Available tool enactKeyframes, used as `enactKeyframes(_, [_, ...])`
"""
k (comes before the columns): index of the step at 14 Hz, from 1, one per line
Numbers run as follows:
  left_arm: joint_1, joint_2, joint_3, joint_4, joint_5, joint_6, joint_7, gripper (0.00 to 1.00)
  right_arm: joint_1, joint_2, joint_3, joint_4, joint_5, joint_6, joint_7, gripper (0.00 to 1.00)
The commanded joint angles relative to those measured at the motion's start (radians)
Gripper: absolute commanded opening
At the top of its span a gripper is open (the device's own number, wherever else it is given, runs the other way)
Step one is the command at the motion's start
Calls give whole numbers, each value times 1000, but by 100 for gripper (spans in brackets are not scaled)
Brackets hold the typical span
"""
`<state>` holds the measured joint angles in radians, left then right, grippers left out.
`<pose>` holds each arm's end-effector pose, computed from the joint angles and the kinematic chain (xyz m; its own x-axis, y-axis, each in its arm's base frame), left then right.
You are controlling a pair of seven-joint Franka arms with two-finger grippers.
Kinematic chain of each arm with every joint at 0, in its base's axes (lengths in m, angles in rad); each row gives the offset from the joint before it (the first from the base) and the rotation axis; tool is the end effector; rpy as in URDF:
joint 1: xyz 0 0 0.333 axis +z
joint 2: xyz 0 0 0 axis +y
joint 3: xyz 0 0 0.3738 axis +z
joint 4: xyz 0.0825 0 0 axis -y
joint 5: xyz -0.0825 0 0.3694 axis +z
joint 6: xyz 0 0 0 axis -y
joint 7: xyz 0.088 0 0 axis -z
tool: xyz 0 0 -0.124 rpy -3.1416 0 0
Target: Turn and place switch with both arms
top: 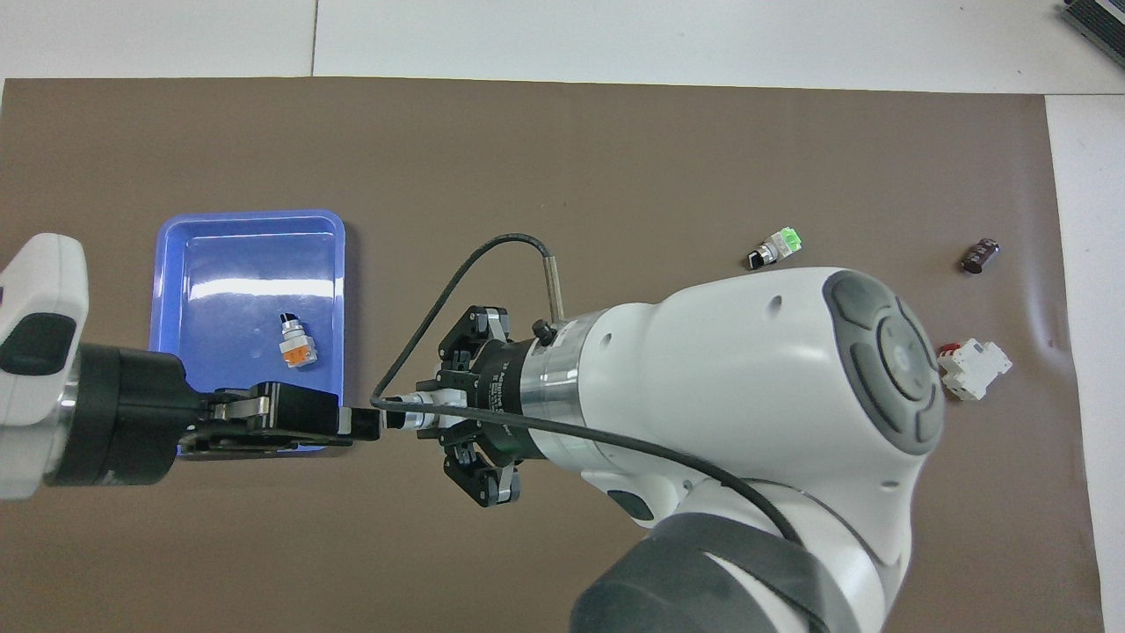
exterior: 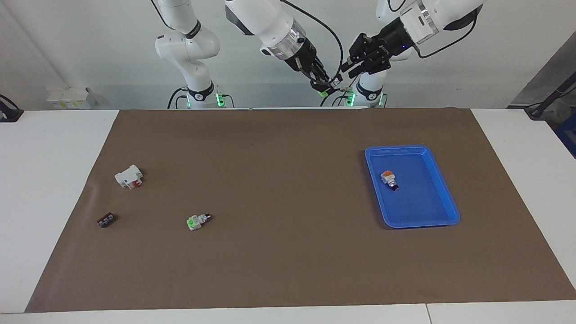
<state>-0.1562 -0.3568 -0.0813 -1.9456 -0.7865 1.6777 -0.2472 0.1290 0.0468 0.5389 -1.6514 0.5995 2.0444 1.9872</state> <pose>0.3850 -0.1848 0.7028 0.9935 0.0211 -0.1115 0.0918 -0.7266 0.6809 0.4525 0.3968 0.6676 0.0497 -0.7705 -0.6355 -0.9981 -0.0614 -0.0036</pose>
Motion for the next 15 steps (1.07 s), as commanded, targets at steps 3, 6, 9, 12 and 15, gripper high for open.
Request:
enactKeyframes(3, [-13,-83,-32,-139,-53,175,-23,38,-9,-8,6,-2,-15,-10,-25,0])
enactKeyframes(6, [-11,-90,-37,-144,-57,206,-24,35,-9,-8,6,-2,-15,-10,-25,0])
enactKeyframes(9, [-9,-114,-34,-148,-60,205,-33,32,-9,-8,6,-2,-15,-10,-25,0])
enactKeyframes(12, [-9,-142,-34,-179,-60,212,-37,28,-9,-10,6,-4,-15,-13,-25,0])
enactKeyframes(15, [-13,-166,-38,-222,-59,269,-35,28,-9,-10,6,-4,-15,-13,-25,0])
